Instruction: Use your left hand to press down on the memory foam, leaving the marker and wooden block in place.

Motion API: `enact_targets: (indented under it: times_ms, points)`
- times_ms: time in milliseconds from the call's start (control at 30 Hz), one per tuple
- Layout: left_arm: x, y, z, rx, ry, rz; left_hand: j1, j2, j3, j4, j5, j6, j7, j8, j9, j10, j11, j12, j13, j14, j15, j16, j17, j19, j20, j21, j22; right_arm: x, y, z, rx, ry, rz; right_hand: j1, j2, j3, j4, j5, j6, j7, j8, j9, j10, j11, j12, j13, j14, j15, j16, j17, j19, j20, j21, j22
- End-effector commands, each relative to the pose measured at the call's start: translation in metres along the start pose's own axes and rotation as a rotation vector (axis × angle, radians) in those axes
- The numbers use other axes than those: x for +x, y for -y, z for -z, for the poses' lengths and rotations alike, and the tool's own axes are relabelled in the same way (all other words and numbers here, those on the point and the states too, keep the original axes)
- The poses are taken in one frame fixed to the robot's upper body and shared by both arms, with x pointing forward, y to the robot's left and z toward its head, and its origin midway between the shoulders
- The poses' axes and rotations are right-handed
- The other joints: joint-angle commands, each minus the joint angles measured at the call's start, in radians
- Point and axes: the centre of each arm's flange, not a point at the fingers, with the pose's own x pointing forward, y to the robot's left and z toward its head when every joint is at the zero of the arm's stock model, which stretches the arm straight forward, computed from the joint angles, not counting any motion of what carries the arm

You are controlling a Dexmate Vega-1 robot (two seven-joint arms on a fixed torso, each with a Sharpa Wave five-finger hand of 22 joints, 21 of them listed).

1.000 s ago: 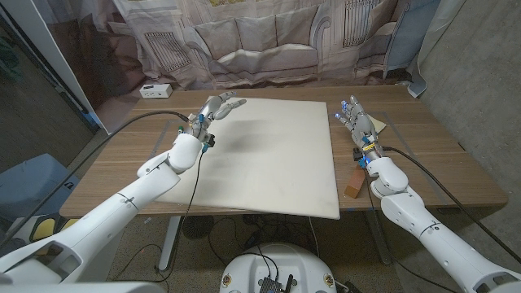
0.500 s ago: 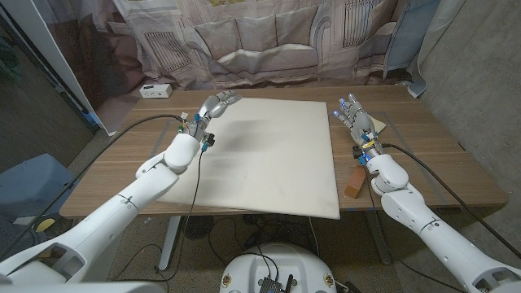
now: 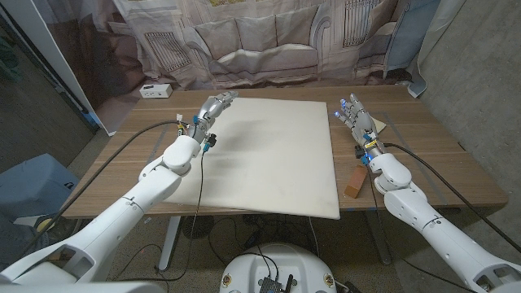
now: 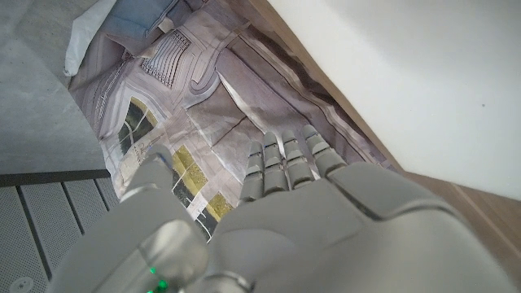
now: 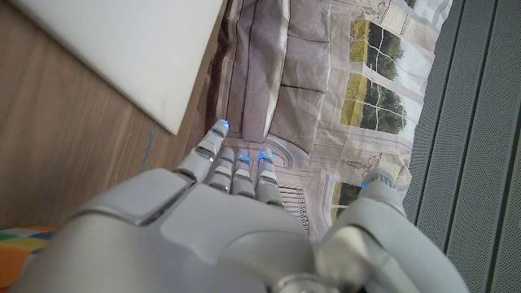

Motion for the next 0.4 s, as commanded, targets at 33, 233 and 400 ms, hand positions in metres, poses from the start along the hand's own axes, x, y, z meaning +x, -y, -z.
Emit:
enact_targets:
  times_ms: [33,233,400]
  points:
    - [-0.0097,-0.0023,0.0133,-0.133,-0.029,-0.053,-0.009,0.004,-0.001,0.003,-0.001,-0.010,0.002,-0.001,0.003,-0.013,0.001,-0.003,0.000,-0.008,-0.002,-0.003,0.002,0.000,0.000,-0.002,0.003,0.0044,0.0080,0.0003,0.008,-0.005,-0.008,-0.005,-0.003,-0.004,0.000,-0.001,-0.003,0.004,0.004,0.005,-0.004,0.008,0.003,0.002,-0.005,0.004,0.000,0.004,-0.001,0.000,-0.002,0.003]
    - [-0.0112,0.0015,0.0125,-0.146,-0.024,-0.046,-0.014,0.002,-0.004,0.004,-0.001,-0.012,0.003,-0.002,0.003,-0.016,0.000,-0.006,-0.001,-0.012,-0.001,-0.004,0.002,-0.005,-0.001,-0.005,0.002,0.0094,0.0097,0.0001,0.008,-0.003,-0.021,-0.005,-0.002,-0.003,0.000,-0.001,-0.003,0.005,0.004,0.005,-0.002,0.009,0.003,0.002,-0.003,0.003,0.001,0.005,-0.001,0.000,-0.001,0.003]
    - [-0.0126,0.0044,0.0116,-0.141,-0.022,-0.047,-0.016,0.001,-0.005,0.004,-0.001,-0.012,0.003,-0.001,0.003,-0.017,0.001,-0.006,-0.001,-0.014,-0.002,-0.004,0.002,-0.008,-0.001,-0.006,0.002,0.0114,0.0109,-0.0007,0.011,-0.003,-0.026,-0.005,-0.001,-0.003,0.000,0.000,-0.003,0.005,0.004,0.005,-0.002,0.010,0.004,0.003,-0.003,0.004,0.001,0.005,-0.001,0.000,-0.001,0.003]
